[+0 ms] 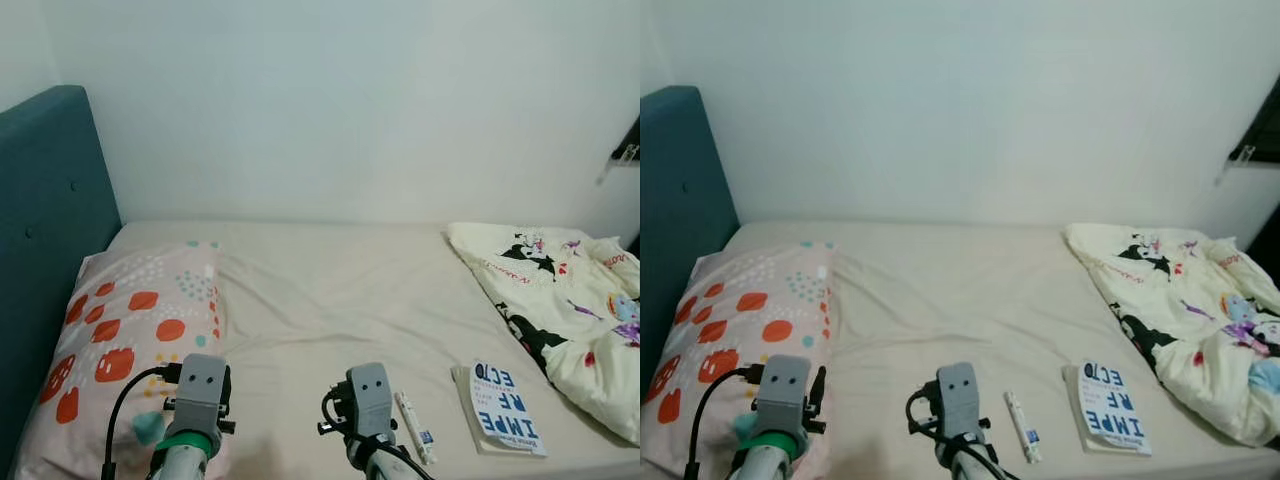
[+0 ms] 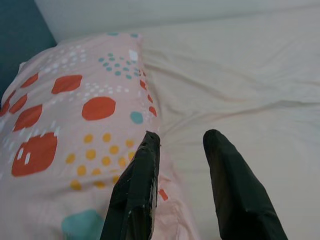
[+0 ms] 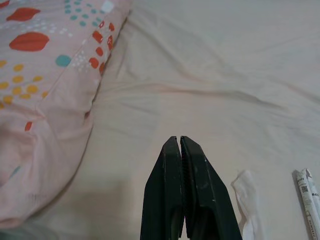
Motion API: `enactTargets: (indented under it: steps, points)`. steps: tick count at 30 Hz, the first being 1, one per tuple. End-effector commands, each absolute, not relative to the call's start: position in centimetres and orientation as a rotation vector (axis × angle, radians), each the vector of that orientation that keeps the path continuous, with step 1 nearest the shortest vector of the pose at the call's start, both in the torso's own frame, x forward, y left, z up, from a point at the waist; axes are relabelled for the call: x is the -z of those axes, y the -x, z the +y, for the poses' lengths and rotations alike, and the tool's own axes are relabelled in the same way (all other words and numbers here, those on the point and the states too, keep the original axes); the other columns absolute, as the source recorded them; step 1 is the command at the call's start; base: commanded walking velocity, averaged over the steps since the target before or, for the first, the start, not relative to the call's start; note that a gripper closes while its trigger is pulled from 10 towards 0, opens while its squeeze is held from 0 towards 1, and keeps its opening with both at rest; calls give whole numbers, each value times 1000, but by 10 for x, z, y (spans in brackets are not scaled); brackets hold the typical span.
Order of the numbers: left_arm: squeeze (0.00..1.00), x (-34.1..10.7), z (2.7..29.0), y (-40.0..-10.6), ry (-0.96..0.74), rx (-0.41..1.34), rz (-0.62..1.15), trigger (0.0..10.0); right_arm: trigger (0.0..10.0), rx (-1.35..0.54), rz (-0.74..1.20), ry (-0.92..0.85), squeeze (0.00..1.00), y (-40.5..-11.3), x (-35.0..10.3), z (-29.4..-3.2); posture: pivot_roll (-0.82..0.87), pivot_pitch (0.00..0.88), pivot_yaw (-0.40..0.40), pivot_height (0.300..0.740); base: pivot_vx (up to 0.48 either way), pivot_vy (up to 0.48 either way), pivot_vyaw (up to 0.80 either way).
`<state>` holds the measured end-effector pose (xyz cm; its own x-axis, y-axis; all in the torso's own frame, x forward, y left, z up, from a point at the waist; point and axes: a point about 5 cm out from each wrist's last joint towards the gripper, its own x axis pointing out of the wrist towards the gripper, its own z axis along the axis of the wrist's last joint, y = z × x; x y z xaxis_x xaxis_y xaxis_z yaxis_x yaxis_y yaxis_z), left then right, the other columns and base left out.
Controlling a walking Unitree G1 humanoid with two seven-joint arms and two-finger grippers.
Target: Clean up the room
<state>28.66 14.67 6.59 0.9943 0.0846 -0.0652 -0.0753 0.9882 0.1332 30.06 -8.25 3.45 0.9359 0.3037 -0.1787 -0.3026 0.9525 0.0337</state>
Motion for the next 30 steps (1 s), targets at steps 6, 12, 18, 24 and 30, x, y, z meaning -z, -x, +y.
enactTargets:
  steps: [6,12,18,24,30]
  points:
    - [0,-61,146,-286,-126,-84,92,10000,10000,-318,210,15,0,-298,-30,-84,50,12,-23,740,0,-480,0]
    - [0,-61,147,-286,-126,-86,90,10000,10000,-318,210,16,0,-298,-29,-85,51,16,-24,740,0,-480,0]
    - [0,-60,149,-285,-125,-90,95,10000,10000,-317,212,16,0,-298,-29,-84,52,18,-23,740,0,-480,0]
    - [0,-59,152,-286,-101,-108,114,10000,10000,-317,212,14,0,-298,-29,-84,55,18,-22,740,0,-400,0]
    - [0,-56,157,-287,-57,-140,154,10000,10000,-317,212,13,0,-298,-29,-83,56,19,-22,740,0,320,0]
